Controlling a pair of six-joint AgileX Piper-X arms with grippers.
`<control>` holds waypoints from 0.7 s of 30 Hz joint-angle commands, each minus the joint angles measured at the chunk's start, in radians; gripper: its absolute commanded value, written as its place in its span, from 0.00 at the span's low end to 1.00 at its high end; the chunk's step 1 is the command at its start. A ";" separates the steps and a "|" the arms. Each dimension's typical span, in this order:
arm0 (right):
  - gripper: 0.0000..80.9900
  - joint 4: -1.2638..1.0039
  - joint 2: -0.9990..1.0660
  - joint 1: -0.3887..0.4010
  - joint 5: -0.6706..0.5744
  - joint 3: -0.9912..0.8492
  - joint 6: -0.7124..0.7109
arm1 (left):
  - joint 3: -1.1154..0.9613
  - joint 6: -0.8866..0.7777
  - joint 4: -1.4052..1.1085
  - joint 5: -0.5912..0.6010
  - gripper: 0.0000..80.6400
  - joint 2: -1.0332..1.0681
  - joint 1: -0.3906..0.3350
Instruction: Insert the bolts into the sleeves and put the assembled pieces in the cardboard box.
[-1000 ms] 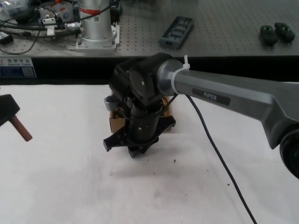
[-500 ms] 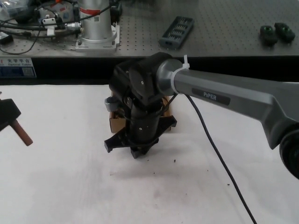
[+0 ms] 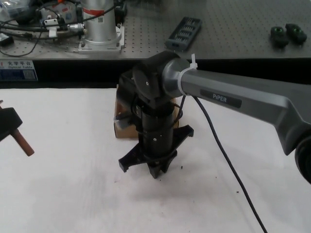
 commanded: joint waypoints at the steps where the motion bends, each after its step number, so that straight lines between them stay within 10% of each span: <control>1: 0.11 0.036 -0.028 0.004 -0.034 -0.004 -0.009 | -0.003 0.006 -0.008 -0.023 0.01 -0.005 0.001; 10: 0.41 0.062 -0.028 0.011 -0.080 -0.003 -0.023 | -0.003 0.008 -0.008 -0.023 0.01 -0.005 0.001; 21: 0.38 -0.025 -0.026 0.009 -0.073 -0.003 -0.054 | -0.003 0.008 -0.008 -0.023 0.01 -0.005 0.001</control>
